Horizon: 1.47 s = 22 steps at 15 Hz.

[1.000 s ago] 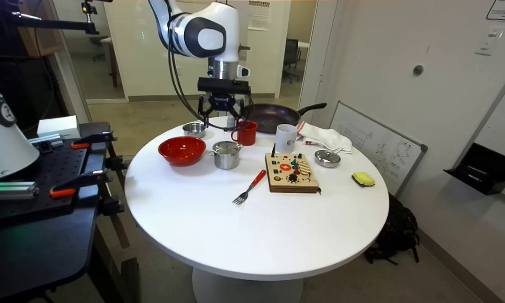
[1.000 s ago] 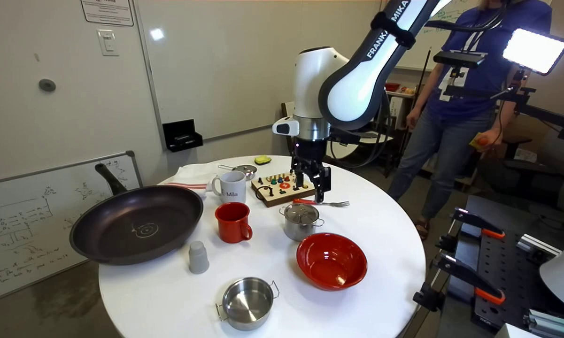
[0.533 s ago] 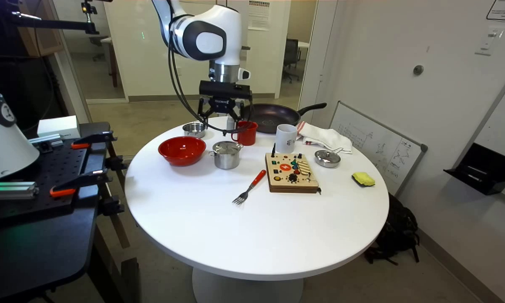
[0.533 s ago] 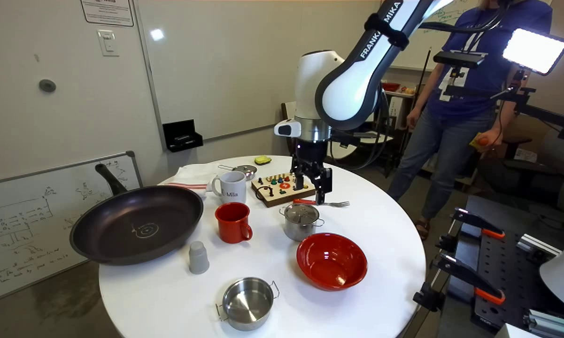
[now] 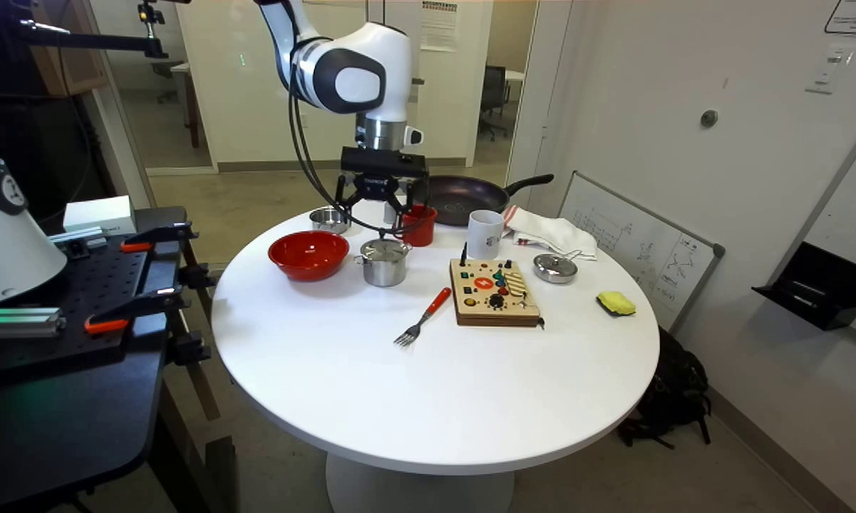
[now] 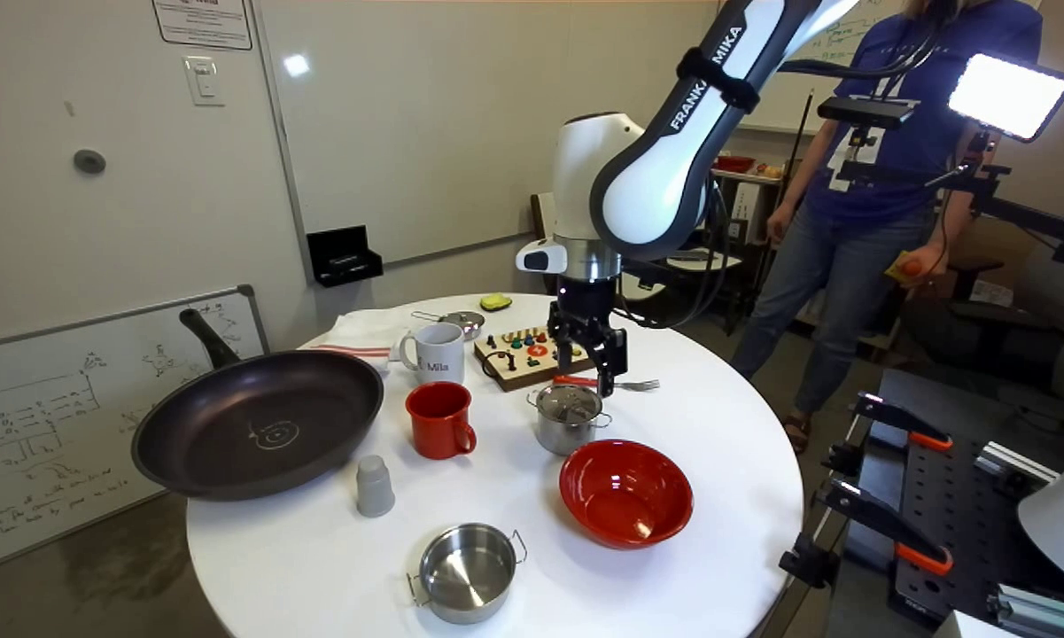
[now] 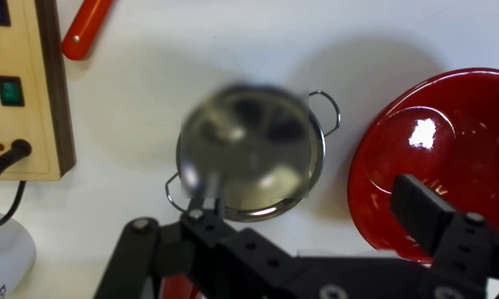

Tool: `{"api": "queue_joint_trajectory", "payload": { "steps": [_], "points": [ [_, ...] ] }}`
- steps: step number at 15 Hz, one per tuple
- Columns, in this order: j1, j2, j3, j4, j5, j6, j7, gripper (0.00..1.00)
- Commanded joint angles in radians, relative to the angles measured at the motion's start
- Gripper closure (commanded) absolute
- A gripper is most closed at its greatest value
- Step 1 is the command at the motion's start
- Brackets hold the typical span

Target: Pick up the lid from the pot and put it on the table, then pick up the folk and put it in the in the pot

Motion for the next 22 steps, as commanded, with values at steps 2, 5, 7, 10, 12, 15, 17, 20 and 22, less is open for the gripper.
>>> {"api": "queue_joint_trajectory", "payload": {
  "steps": [2, 5, 7, 10, 12, 15, 17, 20, 22],
  "points": [
    [0.021, 0.053, -0.019, 0.052, -0.006, 0.006, -0.04, 0.0],
    [0.033, 0.071, -0.031, 0.073, -0.016, 0.013, -0.031, 0.0],
    [0.05, 0.081, -0.049, 0.087, -0.03, 0.018, -0.014, 0.0],
    [0.083, 0.091, -0.084, 0.104, -0.059, 0.022, 0.012, 0.0],
    [0.089, 0.101, -0.091, 0.115, -0.067, 0.013, 0.007, 0.0],
    [0.096, 0.109, -0.098, 0.122, -0.071, 0.017, 0.007, 0.0],
    [0.096, 0.114, -0.097, 0.128, -0.069, 0.015, 0.007, 0.0],
    [0.095, 0.121, -0.096, 0.137, -0.065, 0.01, 0.008, 0.0],
    [0.095, 0.122, -0.096, 0.139, -0.064, 0.01, 0.01, 0.0]
  ]
}}
